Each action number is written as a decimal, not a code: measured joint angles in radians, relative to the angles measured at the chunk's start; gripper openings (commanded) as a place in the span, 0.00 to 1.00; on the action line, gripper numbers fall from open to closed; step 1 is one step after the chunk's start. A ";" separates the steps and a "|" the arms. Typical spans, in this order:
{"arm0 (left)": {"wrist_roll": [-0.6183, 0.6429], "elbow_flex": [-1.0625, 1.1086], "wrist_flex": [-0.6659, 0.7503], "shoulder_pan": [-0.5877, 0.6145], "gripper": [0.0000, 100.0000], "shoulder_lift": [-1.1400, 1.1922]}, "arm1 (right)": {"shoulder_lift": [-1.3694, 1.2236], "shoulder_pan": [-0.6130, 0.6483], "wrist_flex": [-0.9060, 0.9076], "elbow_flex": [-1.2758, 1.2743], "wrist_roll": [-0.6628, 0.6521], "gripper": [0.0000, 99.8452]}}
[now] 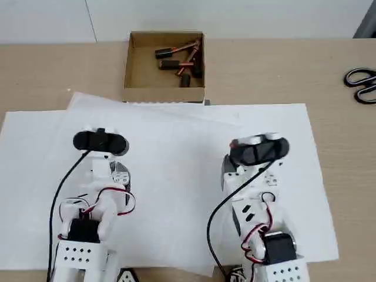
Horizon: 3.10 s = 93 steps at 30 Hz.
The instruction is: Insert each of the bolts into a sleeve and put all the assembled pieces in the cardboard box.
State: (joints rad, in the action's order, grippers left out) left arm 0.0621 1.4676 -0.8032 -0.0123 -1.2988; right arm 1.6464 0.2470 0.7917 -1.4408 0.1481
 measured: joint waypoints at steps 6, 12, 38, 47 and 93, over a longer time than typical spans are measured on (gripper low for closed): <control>-0.009 0.057 0.023 0.000 0.00 0.000 | -0.037 -0.020 0.000 0.147 0.006 0.00; -0.009 0.057 0.028 0.000 0.00 0.000 | -0.316 -0.020 0.000 0.354 0.038 0.00; 0.002 0.057 0.028 0.029 0.01 0.000 | -1.748 -0.014 -0.545 1.327 -0.295 0.00; 0.002 0.057 0.028 0.029 0.01 0.000 | -2.050 0.115 -0.825 1.481 -0.302 0.00; 0.002 0.057 0.028 0.029 0.01 0.000 | -1.800 0.064 -0.031 1.751 -0.420 0.00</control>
State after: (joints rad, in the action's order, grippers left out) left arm 0.0637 1.5244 -0.7756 0.0169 -1.2988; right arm -0.1534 0.3115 0.7610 0.3099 -0.2723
